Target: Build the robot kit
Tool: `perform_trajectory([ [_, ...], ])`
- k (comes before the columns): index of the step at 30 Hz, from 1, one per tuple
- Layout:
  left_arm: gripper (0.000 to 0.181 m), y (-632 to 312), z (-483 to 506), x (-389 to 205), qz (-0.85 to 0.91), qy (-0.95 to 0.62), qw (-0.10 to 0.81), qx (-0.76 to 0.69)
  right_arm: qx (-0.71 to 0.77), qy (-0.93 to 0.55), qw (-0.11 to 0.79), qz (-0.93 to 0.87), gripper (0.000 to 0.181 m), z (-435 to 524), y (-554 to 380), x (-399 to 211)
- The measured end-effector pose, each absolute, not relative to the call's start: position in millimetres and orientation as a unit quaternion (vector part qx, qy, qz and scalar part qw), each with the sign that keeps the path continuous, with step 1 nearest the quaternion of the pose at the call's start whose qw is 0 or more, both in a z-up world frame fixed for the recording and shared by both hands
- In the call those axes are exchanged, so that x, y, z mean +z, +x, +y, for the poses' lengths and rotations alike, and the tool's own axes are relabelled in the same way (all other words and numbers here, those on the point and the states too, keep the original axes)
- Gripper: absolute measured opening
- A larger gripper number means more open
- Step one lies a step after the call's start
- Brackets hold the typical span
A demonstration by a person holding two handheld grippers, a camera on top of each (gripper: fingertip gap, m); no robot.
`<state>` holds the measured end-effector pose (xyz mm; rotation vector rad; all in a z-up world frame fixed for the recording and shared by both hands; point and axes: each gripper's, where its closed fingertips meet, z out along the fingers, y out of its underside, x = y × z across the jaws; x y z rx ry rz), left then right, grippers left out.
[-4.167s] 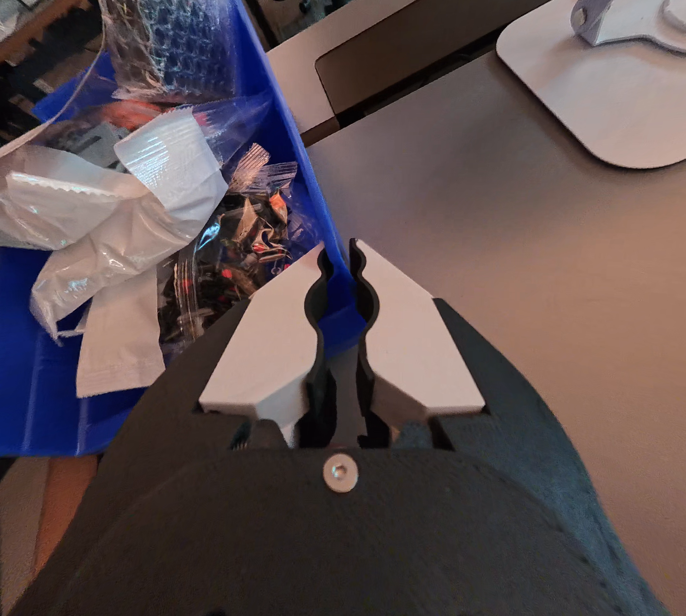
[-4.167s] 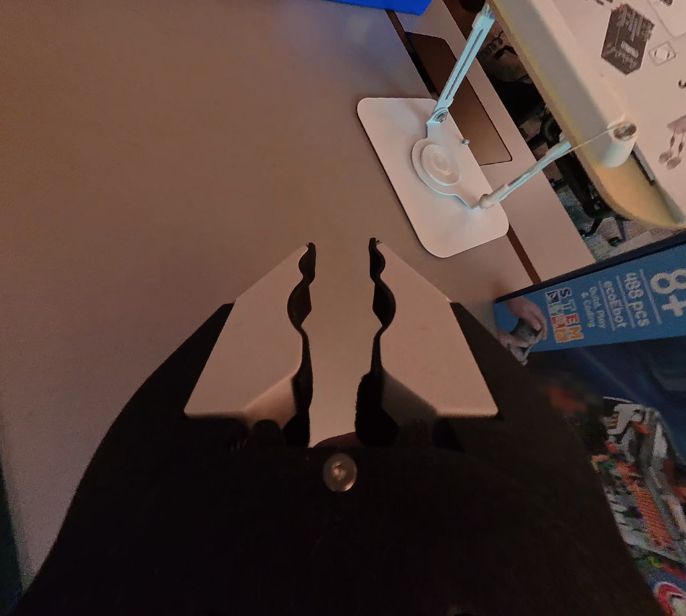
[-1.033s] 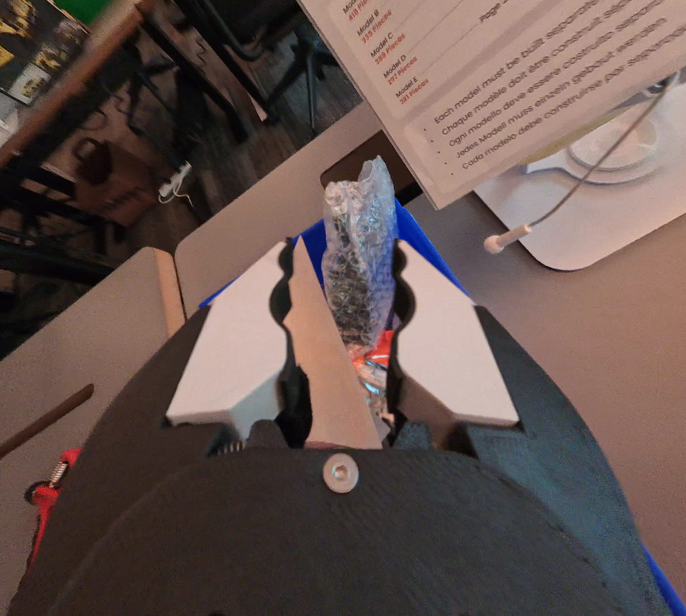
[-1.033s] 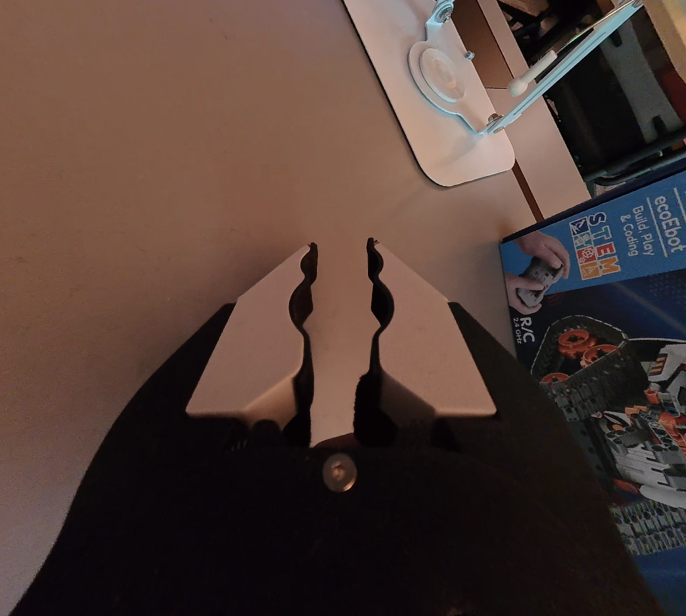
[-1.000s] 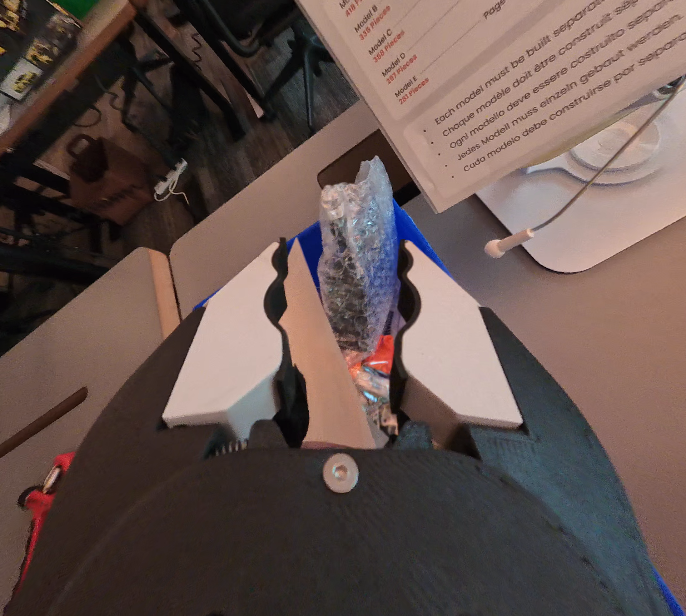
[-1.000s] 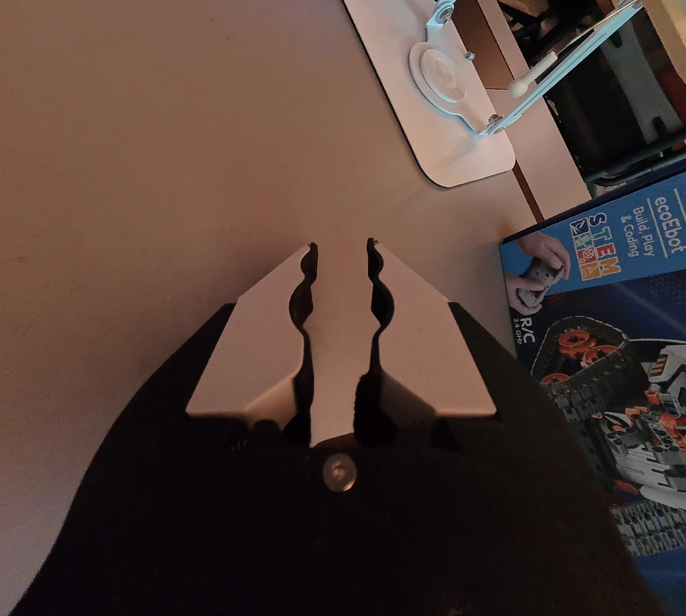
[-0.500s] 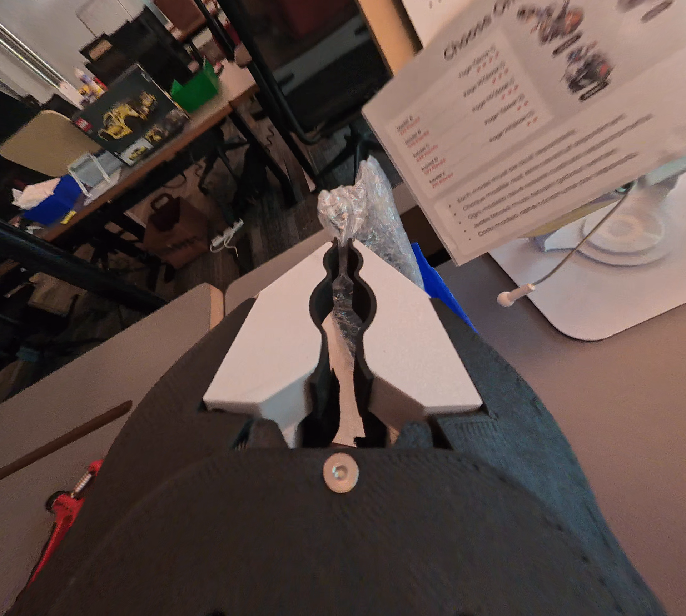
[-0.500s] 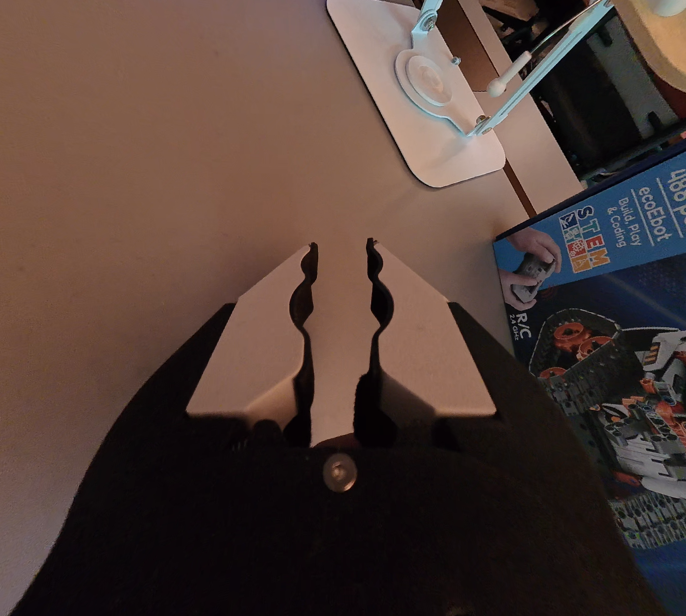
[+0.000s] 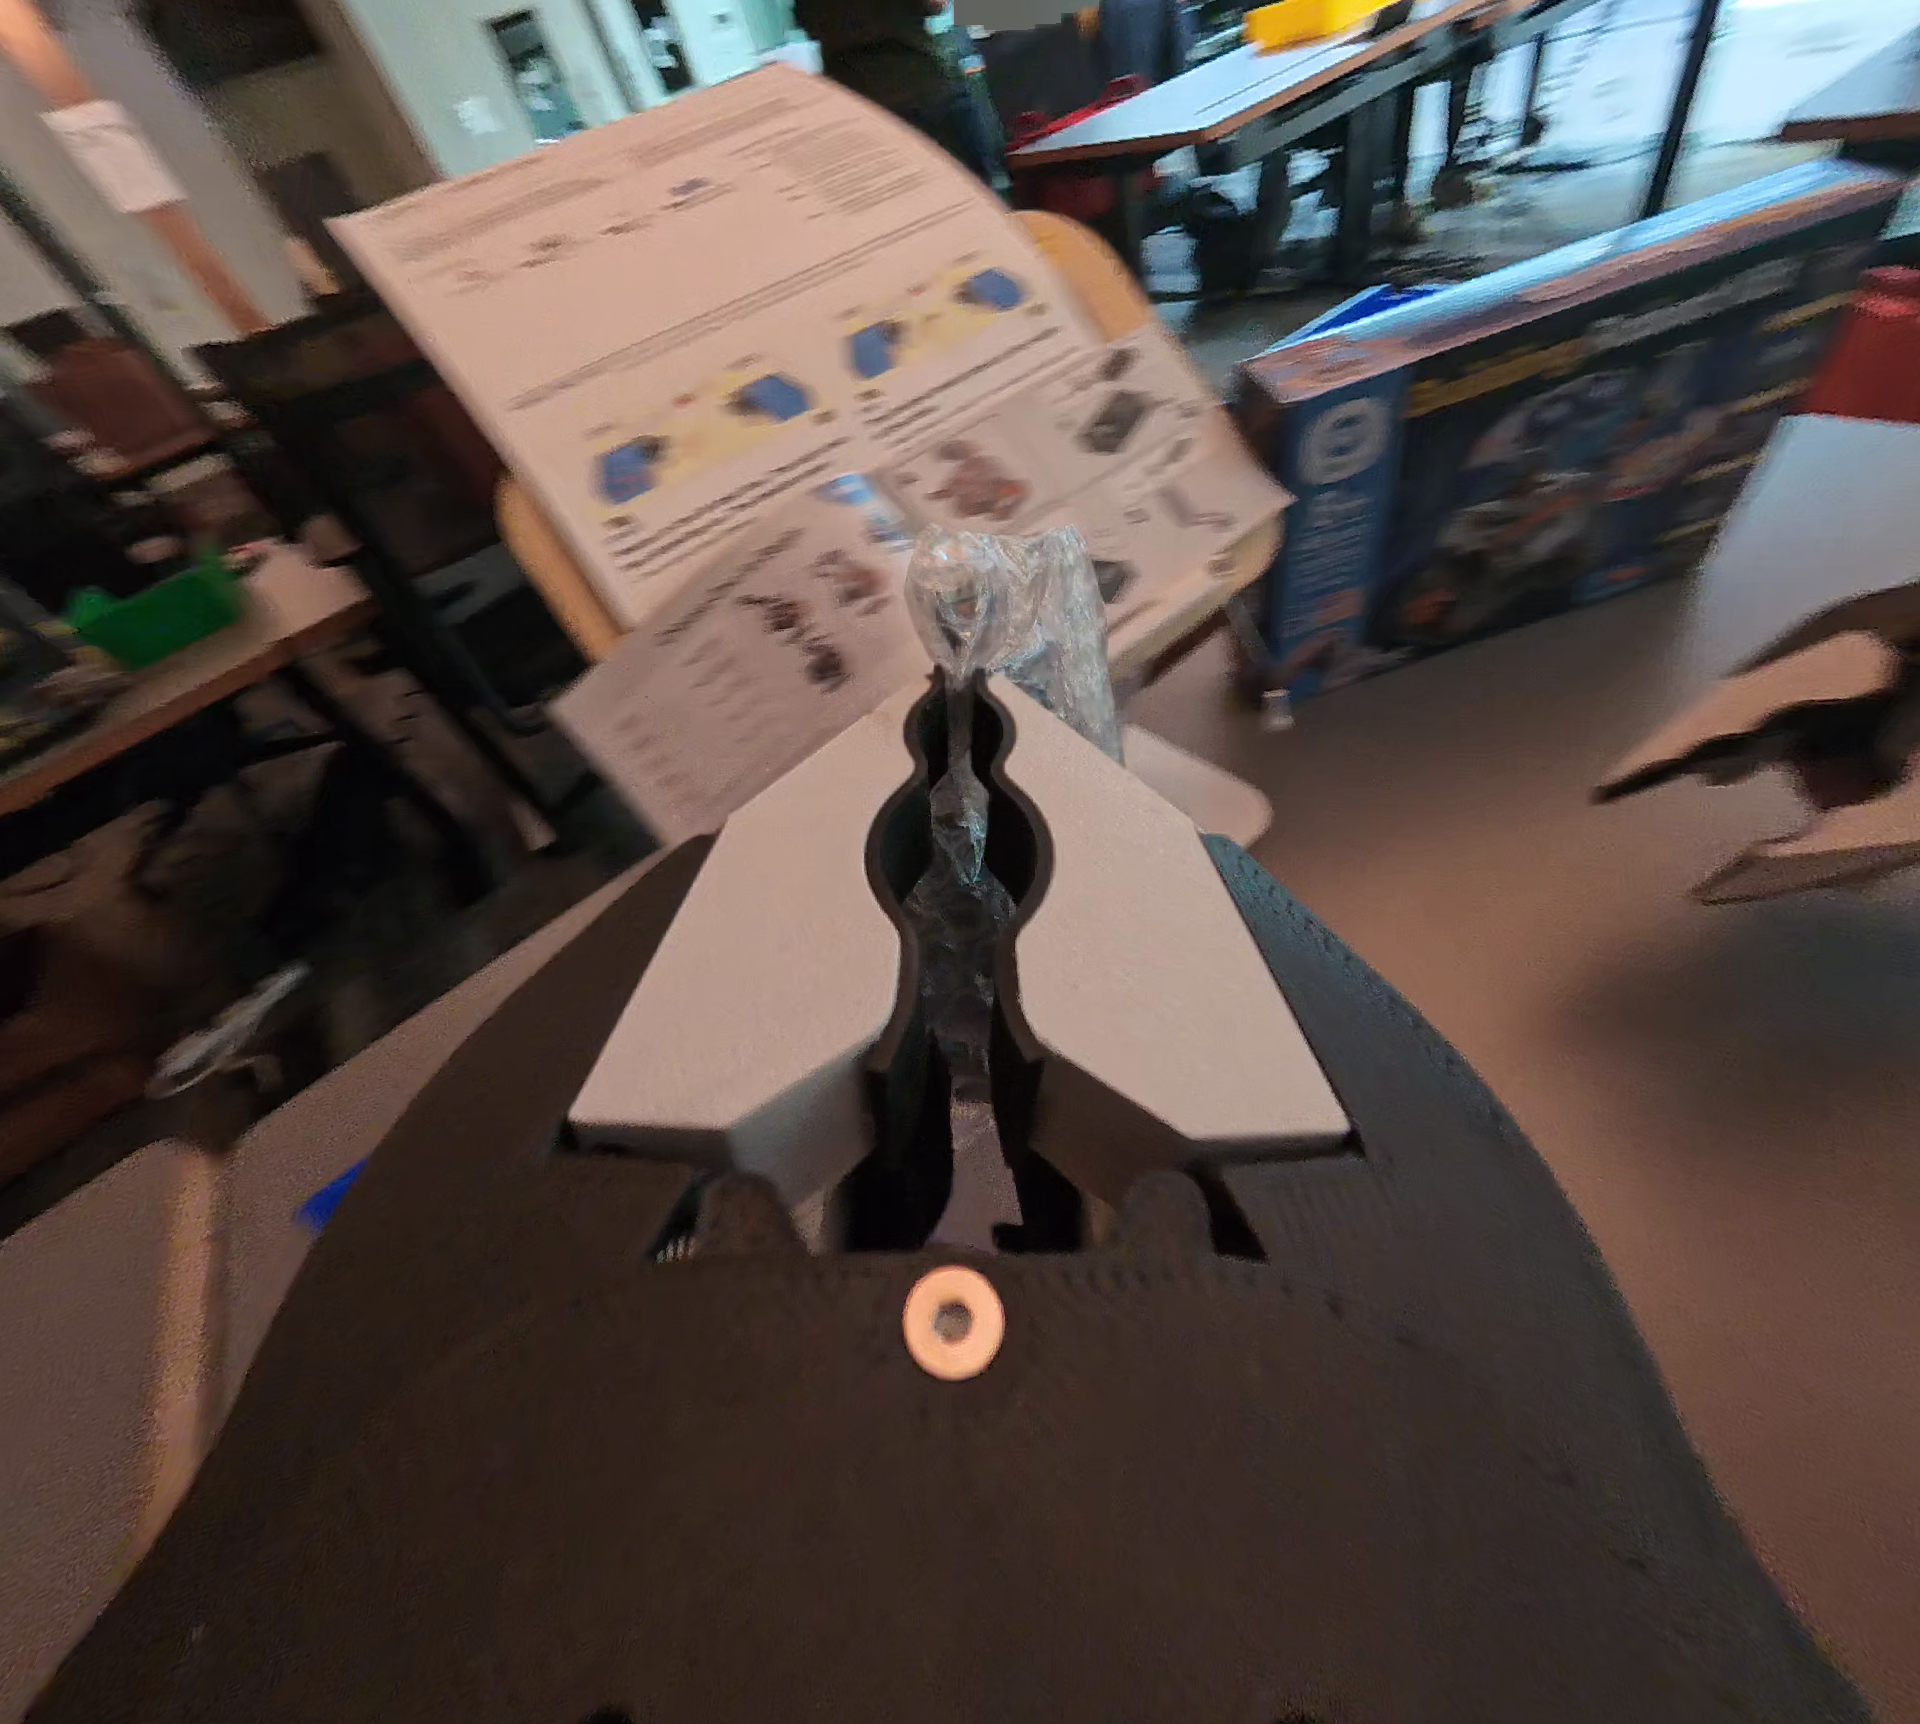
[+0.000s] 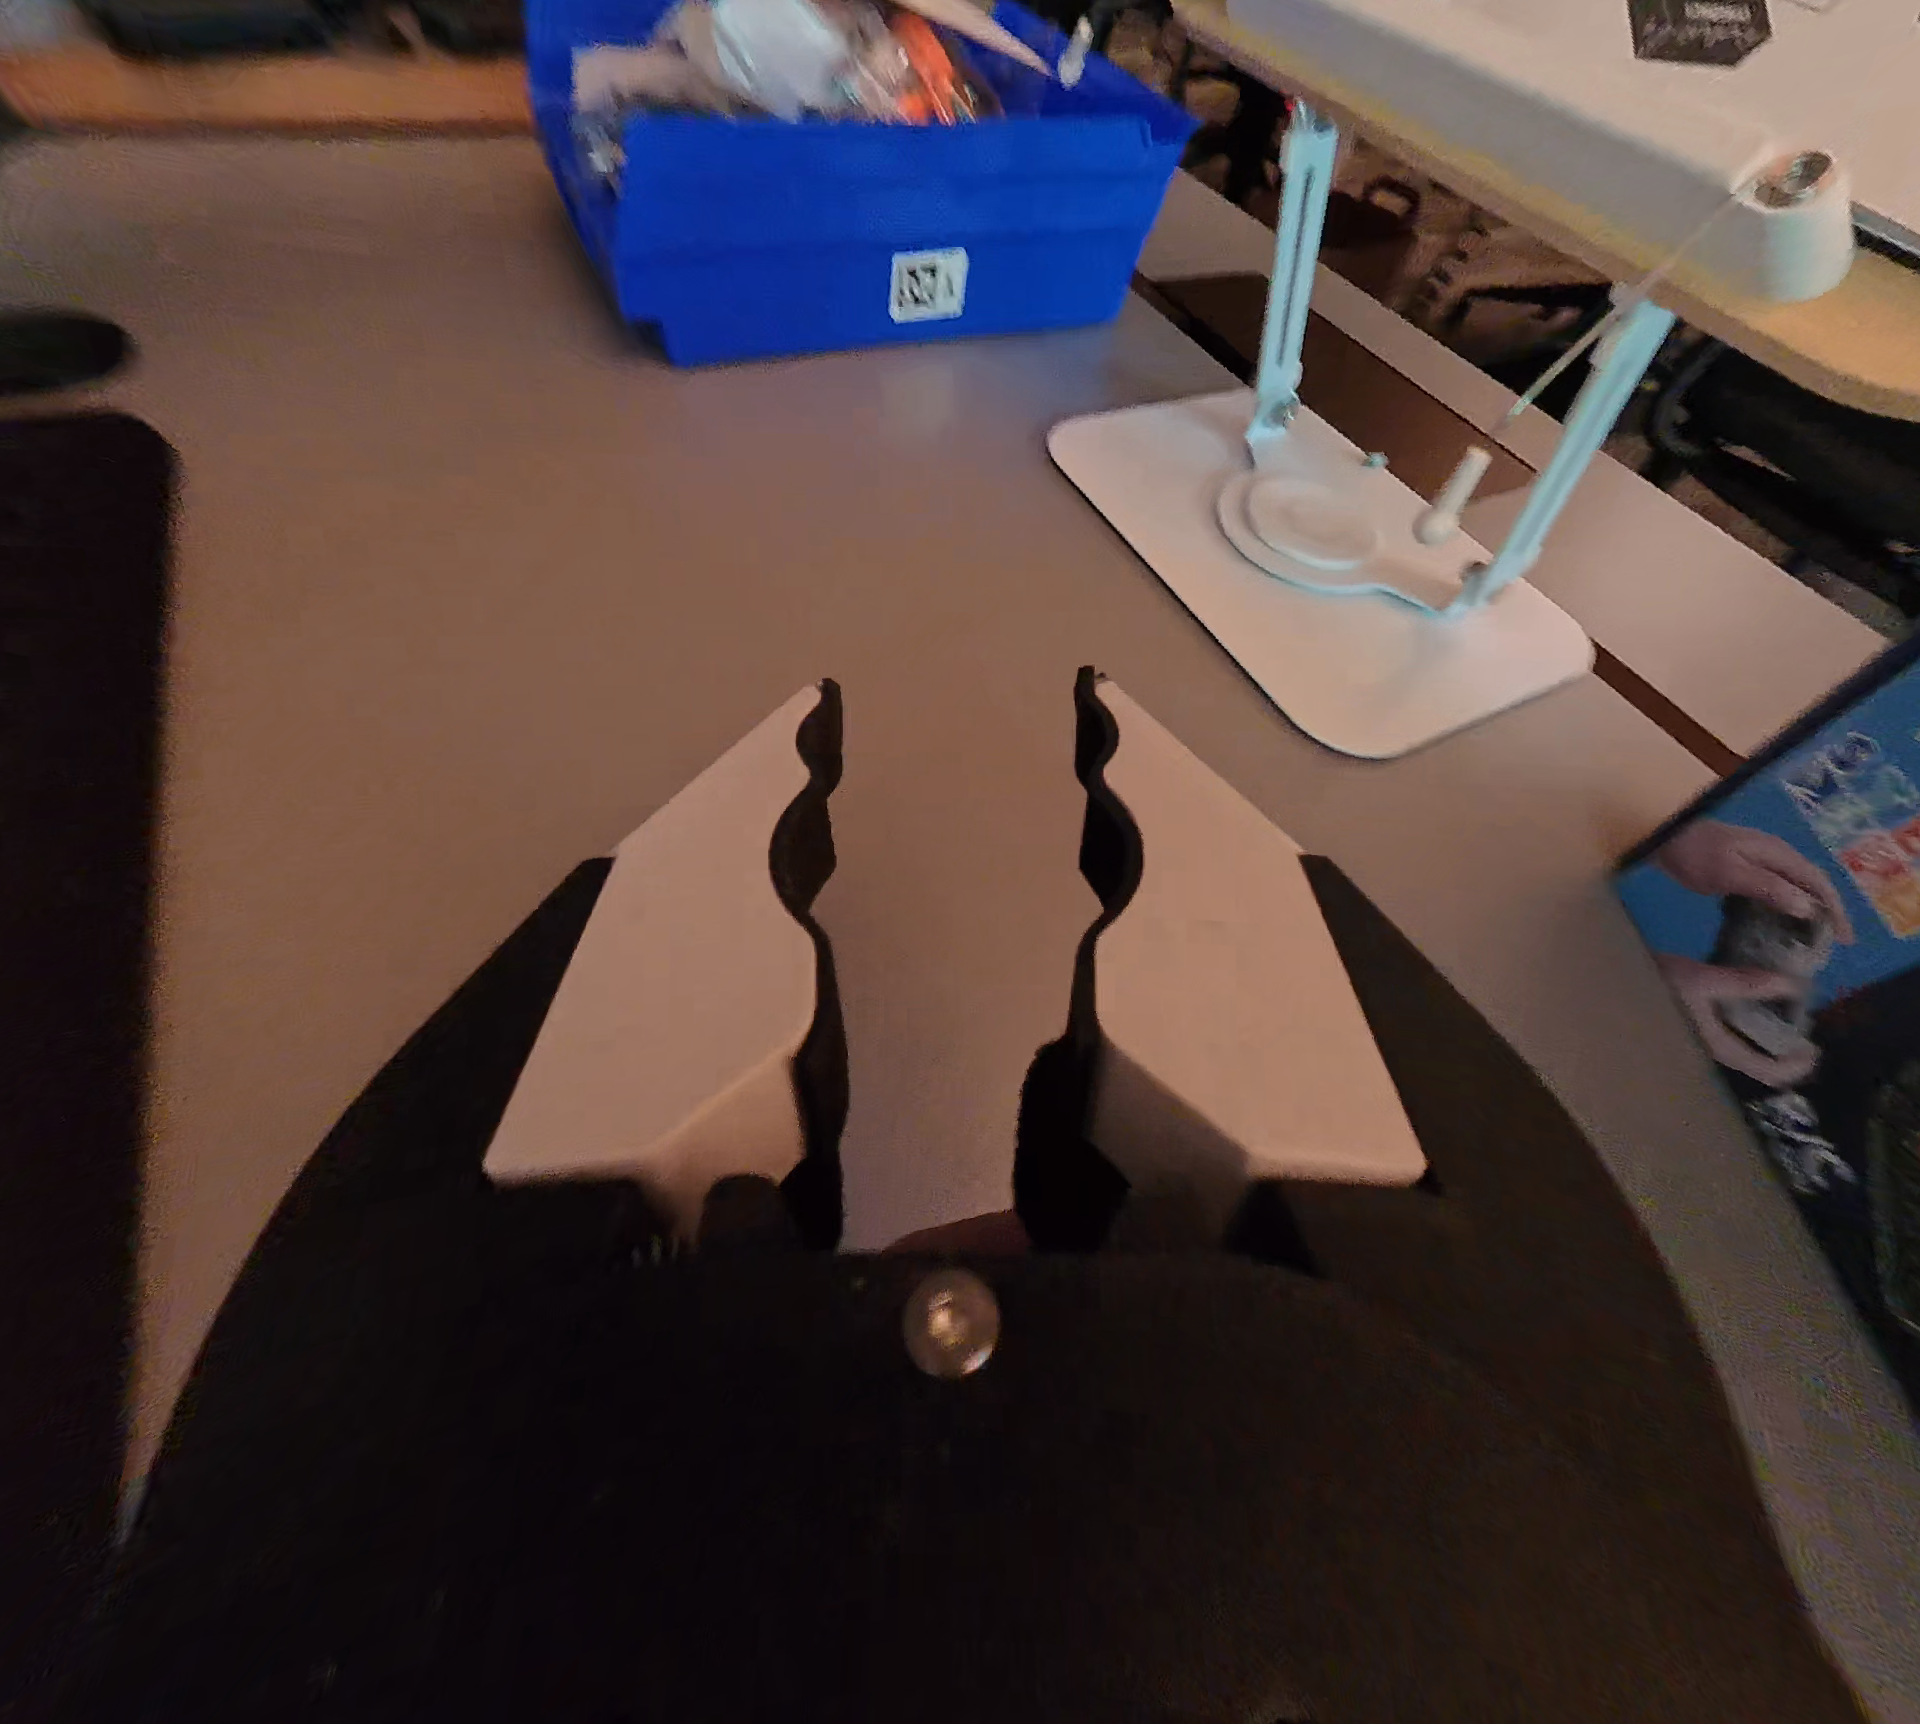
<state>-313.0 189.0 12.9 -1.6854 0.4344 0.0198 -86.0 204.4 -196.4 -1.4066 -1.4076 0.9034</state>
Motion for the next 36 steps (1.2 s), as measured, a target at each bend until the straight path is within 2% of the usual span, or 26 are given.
perform_trajectory([
  [3, 0.001, -252.8, 187.4, -1.2, 0.226, -0.735, 0.635, -0.063, 0.432, -0.558, 0.459, -0.54, 0.046, 192.9, -89.7, -176.6],
  [7, 0.001, -176.5, 187.8, -34.9, 0.271, -0.73, 0.611, -0.142, 0.479, -0.547, 0.47, -0.501, 0.07, 190.7, -87.6, -153.2],
  [10, 0.0, -132.0, 190.1, -60.8, 0.283, -0.727, 0.589, -0.209, 0.506, -0.545, 0.479, -0.467, 0.08, 196.9, -82.0, -140.0],
  [11, 0.0, -120.5, 191.5, -70.2, 0.287, -0.728, 0.581, -0.226, 0.516, -0.545, 0.478, -0.457, 0.079, 199.0, -80.0, -137.2],
  [17, 0.001, -98.7, 201.5, -96.3, 0.274, -0.72, 0.573, -0.28, 0.527, -0.57, 0.449, -0.442, 0.034, 216.8, -68.3, -145.6],
  [20, 0.003, -99.7, 198.5, -100.7, 0.298, -0.702, 0.578, -0.291, 0.536, -0.567, 0.433, -0.452, 0.029, 214.0, -65.8, -145.5],
  [25, 0.046, -96.2, 190.7, -117.2, 0.346, -0.699, 0.554, -0.291, 0.548, -0.552, 0.415, -0.472, 0.023, 206.5, -63.4, -145.5],
  [32, 0.028, -86.0, 196.5, -137.5, 0.348, -0.709, 0.527, -0.315, 0.57, -0.529, 0.364, -0.513, 0.019, 190.6, -61.3, -154.0],
  [36, 0.032, -81.5, 193.7, -140.0, 0.339, -0.7, 0.521, -0.353, 0.565, -0.521, 0.359, -0.53, 0.016, 185.2, -61.4, -156.7],
])
